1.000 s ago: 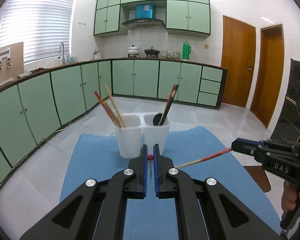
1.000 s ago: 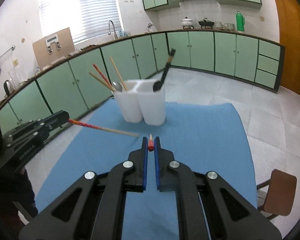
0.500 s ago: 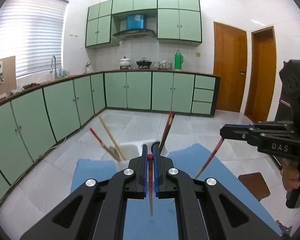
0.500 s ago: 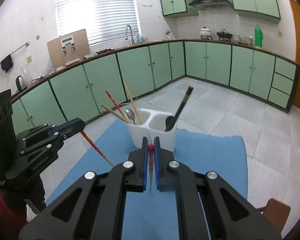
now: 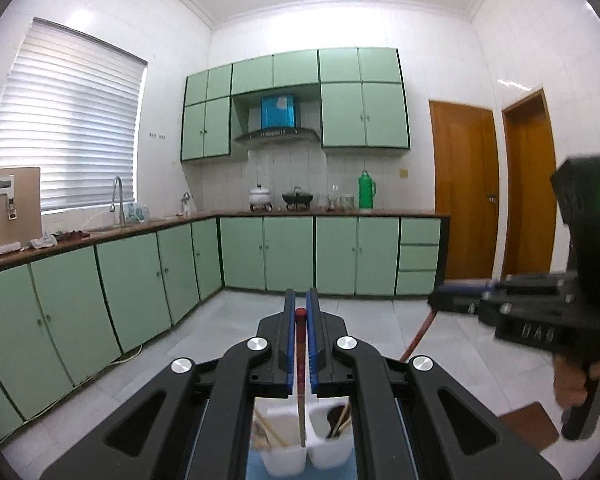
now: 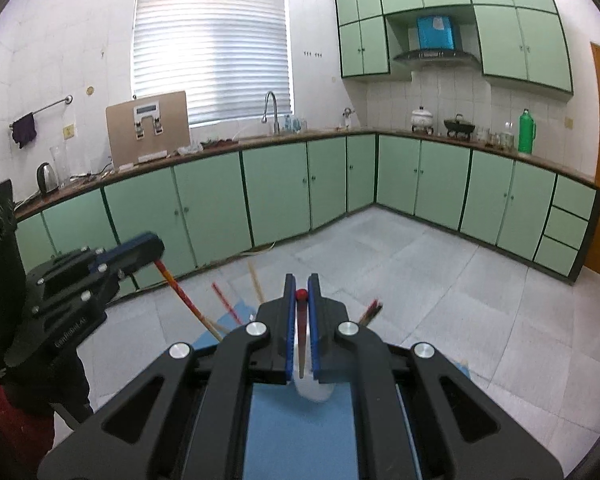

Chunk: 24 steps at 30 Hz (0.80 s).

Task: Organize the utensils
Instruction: 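Lift both red-patterned chopsticks and carry them upright into the white holder, then open both tools to release the chopsticks and pull back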

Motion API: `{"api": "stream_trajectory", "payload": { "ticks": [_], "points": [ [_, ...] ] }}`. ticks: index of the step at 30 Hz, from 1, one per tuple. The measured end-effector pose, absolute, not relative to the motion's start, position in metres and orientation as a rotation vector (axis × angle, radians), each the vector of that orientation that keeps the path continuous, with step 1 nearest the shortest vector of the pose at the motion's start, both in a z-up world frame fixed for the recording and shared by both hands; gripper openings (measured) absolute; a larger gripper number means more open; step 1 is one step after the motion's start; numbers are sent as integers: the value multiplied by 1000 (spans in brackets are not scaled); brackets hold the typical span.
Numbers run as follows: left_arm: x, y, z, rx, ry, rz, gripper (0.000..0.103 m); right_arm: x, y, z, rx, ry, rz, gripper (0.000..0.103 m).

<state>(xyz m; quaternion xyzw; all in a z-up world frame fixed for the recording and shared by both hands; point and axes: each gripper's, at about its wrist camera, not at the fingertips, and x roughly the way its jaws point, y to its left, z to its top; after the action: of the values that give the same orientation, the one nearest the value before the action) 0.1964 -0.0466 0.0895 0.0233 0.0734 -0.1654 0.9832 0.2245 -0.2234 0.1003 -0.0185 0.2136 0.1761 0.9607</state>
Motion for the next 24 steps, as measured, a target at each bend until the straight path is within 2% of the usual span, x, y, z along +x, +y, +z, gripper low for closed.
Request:
{"api": "stream_trajectory", "payload": {
  "ticks": [5,16,18,20,22,24],
  "points": [
    [232,-53,78,54,156,-320,5,252,-221,94,-49,441,333,5],
    [293,-58,-4,54,341,-320,6,303,-212,32,-43,557,322,5],
    [298,-55,-16,43,380,-323,11,310,-210,21,-41,590,325,8],
    [297,-51,-21,35,390,-317,27,310,-210,12,-43,602,318,9],
    [290,-46,-21,27,381,-310,38,305,-213,8,-37,593,306,12],
    [275,-39,-19,15,361,-298,43,295,-219,10,-26,568,291,22]
  ]
}}
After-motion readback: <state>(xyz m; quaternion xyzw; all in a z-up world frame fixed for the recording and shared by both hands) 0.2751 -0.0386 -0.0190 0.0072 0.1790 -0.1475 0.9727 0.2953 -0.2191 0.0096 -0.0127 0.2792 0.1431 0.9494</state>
